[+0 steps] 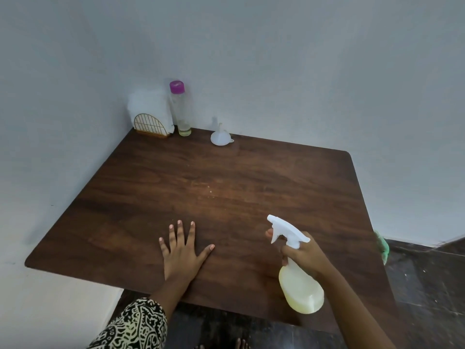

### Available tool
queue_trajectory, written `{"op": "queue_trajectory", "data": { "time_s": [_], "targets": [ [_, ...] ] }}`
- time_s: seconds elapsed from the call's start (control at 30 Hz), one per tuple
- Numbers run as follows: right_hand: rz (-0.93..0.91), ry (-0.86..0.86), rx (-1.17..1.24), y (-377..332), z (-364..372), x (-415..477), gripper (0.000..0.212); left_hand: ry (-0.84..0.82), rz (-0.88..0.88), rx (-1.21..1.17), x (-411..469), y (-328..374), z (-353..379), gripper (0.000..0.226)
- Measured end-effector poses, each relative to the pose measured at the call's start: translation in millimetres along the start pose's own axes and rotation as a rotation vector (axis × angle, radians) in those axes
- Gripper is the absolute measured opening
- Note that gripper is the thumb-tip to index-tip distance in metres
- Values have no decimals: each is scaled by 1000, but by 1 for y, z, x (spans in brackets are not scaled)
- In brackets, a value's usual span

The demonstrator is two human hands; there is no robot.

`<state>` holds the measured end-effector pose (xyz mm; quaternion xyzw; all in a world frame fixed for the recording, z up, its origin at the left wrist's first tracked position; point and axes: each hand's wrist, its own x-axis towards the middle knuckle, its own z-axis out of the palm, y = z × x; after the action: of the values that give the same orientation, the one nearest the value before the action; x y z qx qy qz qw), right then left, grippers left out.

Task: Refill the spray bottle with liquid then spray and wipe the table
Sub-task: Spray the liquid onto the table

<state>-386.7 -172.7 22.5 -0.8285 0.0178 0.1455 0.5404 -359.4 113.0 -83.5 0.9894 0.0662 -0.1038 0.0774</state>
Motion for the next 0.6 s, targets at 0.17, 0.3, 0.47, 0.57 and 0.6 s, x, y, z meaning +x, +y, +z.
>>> {"op": "queue_trajectory", "data": {
  "time_s": [0.17,0.3,0.47,0.57,0.6],
  "targets": [
    [-17,-64,52,1,-5,0,42,1,-10,4,0,1,0,123],
    [-47,-117,66,4,-8,0,33,5,-7,-3,-1,1,0,123],
    [-16,7,35,4,-7,0,9,10,-7,-10,0,1,0,123],
    [2,33,20,5,-7,0,5,11,-11,-15,-1,2,-1,123],
    [5,31,18,6,-7,0,5,12,-13,-17,-1,1,-1,123]
  ]
}}
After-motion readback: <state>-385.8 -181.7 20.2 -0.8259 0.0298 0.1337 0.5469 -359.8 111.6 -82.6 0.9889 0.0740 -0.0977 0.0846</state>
